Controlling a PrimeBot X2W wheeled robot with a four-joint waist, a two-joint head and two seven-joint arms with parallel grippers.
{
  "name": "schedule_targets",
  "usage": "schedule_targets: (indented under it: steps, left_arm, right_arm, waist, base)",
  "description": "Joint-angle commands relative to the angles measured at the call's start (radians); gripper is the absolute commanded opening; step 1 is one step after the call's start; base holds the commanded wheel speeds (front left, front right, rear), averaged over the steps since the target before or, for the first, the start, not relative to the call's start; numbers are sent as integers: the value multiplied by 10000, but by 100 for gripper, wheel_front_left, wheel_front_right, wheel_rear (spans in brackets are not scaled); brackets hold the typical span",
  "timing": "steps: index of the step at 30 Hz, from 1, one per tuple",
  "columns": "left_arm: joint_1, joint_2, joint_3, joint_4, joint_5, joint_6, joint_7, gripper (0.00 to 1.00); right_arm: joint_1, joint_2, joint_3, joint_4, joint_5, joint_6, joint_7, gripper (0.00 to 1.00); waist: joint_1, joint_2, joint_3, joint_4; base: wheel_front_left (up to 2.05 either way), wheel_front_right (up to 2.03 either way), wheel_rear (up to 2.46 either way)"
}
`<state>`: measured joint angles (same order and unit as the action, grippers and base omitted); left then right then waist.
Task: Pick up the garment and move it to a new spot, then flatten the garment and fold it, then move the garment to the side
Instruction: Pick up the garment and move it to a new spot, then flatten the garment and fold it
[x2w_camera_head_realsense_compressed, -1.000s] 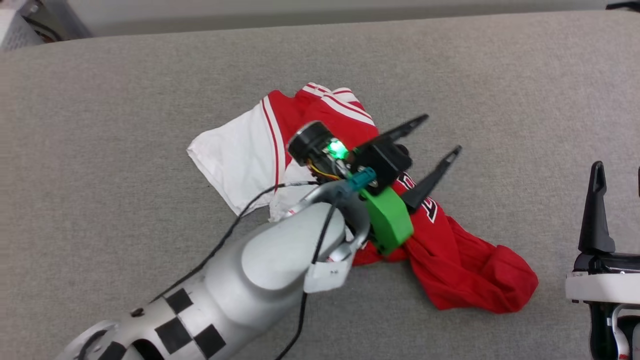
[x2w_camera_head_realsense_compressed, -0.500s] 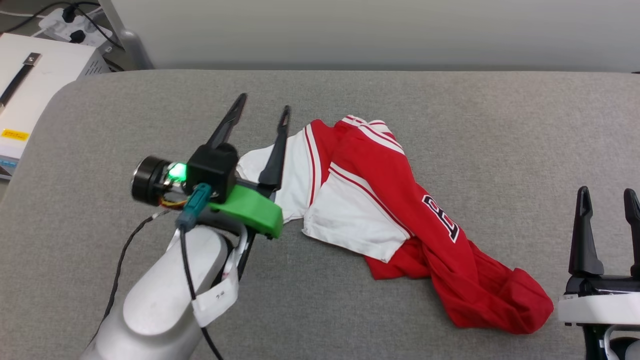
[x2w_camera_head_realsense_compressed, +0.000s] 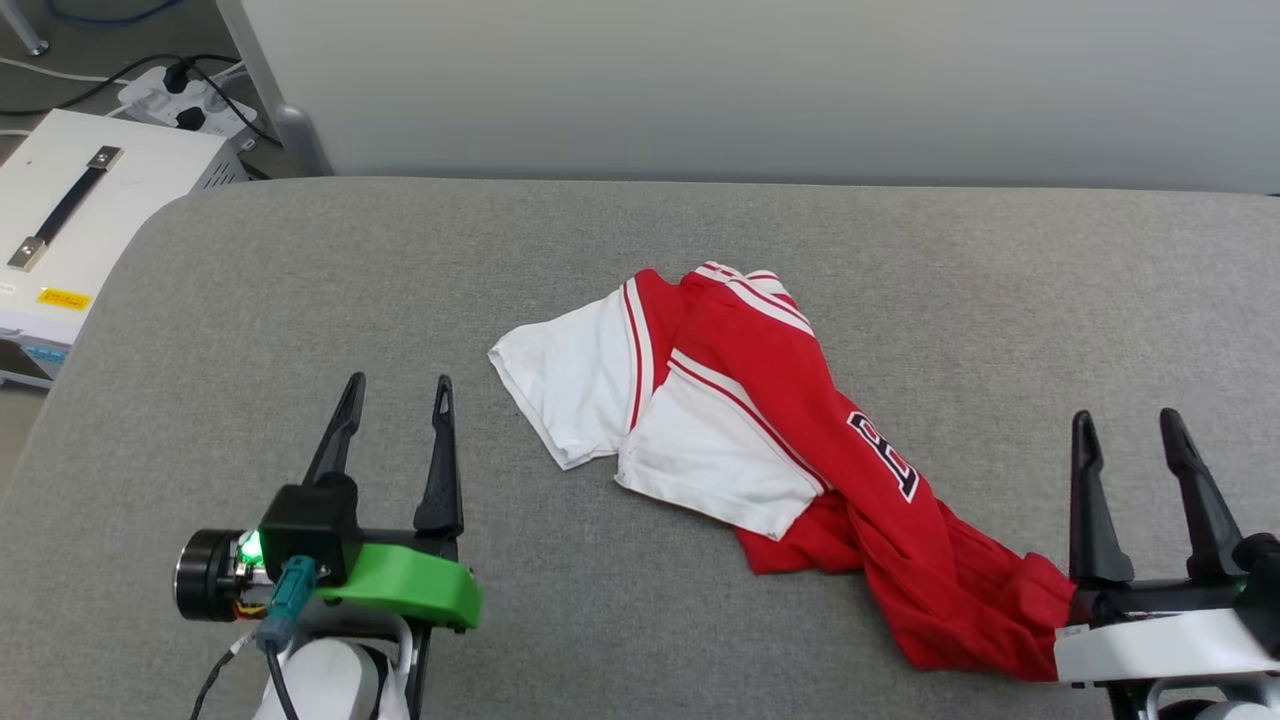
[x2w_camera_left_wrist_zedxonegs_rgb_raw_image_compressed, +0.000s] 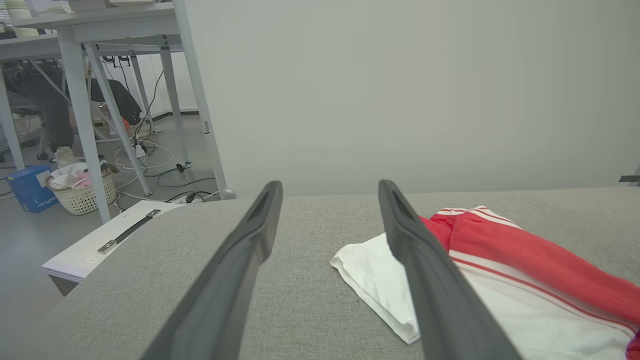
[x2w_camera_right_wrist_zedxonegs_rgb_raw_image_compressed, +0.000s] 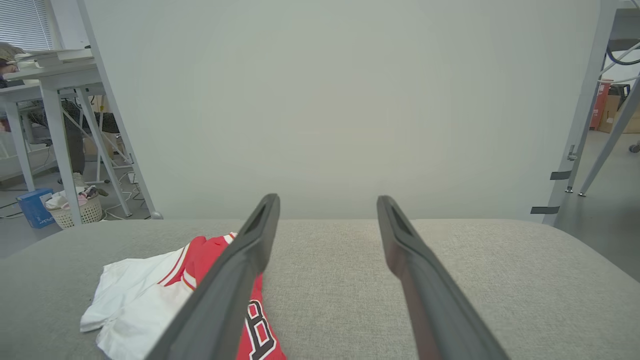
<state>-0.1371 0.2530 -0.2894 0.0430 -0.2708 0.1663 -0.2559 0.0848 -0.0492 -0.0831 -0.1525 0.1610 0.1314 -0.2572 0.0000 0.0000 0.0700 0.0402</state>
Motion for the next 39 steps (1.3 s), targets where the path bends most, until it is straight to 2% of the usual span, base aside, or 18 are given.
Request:
schedule_targets:
  steps: [1, 11, 19, 25, 32, 37, 39]
  left_arm:
    - [244, -126, 199, -21, 186, -172, -58, 100]
    - [856, -1030, 1220, 135, 1025, -1236, -58, 100]
    - [1032, -1475, 1767, 417, 1474, -1735, -58, 100]
    - [1076, -1706, 2050, 564, 1812, -2005, -59, 100]
    - [1030, -1825, 2174, 628, 1983, -2127, -59, 100]
    - [865, -1891, 2213, 617, 2045, -2182, -59, 100]
    - [784, -1913, 2209, 608, 2059, -2203, -59, 100]
  right_arm:
    - [134, -10, 134, 54, -59, -7, -46, 100]
    - [334, -10, 730, 368, -67, -7, -46, 100]
    - [472, -10, 764, 663, -51, -7, -46, 100]
    - [458, -10, 755, 760, -20, -7, -46, 100]
    - [219, -10, 675, 668, -98, -7, -46, 100]
    - [-764, -32, 695, 235, -371, -7, -46, 100]
    - [-1355, -246, 866, 49, -390, -7, -46, 100]
  waist:
    - [0, 0, -31, -14]
    - [0, 0, -121, 65]
    - [0, 0, -91, 96]
    - [0, 0, -78, 101]
    - [0, 0, -42, 165]
    - [0, 0, 159, 266]
    - [0, 0, 247, 311]
  base:
    - [0, 0, 0]
    - [0, 0, 0]
    - [0, 0, 0]
    - [0, 0, 0]
    - [0, 0, 0]
    - [0, 0, 0]
    - [0, 0, 0]
